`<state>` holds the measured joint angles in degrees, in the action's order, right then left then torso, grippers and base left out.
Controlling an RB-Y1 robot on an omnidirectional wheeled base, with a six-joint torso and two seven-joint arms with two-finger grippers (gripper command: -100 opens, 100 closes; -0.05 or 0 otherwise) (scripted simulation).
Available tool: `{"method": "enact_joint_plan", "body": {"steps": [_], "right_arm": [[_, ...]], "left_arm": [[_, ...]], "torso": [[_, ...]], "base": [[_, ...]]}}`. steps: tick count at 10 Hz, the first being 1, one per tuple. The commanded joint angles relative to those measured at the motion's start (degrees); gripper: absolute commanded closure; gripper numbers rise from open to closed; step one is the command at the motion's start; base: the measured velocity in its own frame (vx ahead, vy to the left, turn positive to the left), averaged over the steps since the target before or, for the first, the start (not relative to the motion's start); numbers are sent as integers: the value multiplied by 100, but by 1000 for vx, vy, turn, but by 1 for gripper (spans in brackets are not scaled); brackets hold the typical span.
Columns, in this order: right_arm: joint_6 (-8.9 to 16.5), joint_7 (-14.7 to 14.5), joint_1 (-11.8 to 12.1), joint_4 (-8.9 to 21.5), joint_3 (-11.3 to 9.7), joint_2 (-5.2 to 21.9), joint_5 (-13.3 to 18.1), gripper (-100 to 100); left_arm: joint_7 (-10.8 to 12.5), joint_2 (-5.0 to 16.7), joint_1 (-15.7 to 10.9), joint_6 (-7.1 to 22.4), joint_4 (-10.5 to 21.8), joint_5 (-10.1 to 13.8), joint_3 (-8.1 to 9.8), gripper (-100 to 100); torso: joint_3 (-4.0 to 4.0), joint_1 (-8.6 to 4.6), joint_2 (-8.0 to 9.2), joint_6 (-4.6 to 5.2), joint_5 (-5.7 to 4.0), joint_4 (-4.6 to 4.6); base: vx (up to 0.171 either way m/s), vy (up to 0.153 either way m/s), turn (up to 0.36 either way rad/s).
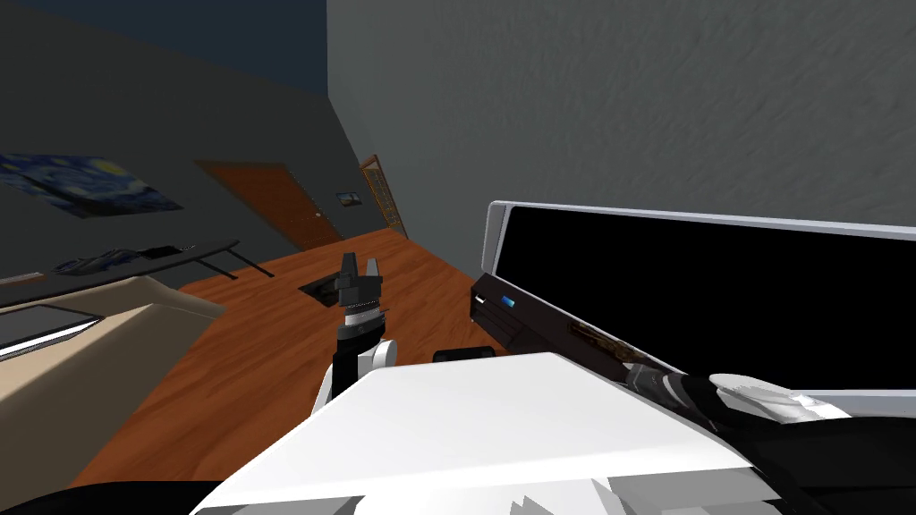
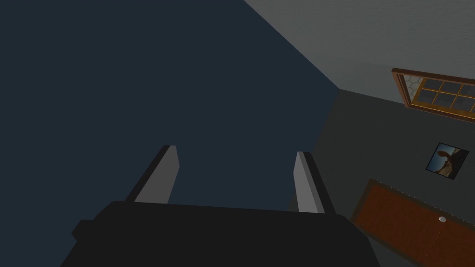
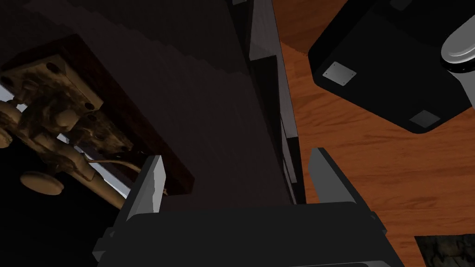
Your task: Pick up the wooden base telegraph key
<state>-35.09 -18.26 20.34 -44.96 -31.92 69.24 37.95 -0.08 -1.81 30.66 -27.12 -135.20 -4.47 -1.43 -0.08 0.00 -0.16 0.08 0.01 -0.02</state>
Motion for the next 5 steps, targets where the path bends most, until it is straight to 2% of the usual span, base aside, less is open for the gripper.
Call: {"method": "enact_joint_plan", "body": {"steps": [1, 2, 4, 5], "right_arm": [[17, -80, -82, 286, -108, 108, 174, -100], [48, -135, -117, 510, -182, 197, 304, -100], [48, -135, -117, 510, -182, 197, 304, -100], [78, -186, -151, 682, -251, 256, 426, -100]], "left_arm": [[0, 0, 0, 0, 0, 0, 0, 0], [0, 0, 0, 0, 0, 0, 0, 0], [0, 0, 0, 0, 0, 0, 0, 0], [0, 0, 0, 0, 0, 0, 0, 0]], "torso": [[0, 0, 0, 0, 0, 0], [-2, 0, -4, -3, -1, 0], [-6, -7, -10, -1, -3, -2], [1, -4, 2, 1, -3, 0]], "base": [[61, 11, 105], [89, -1, 176], [55, -8, 29], [49, -3, 102]]}}
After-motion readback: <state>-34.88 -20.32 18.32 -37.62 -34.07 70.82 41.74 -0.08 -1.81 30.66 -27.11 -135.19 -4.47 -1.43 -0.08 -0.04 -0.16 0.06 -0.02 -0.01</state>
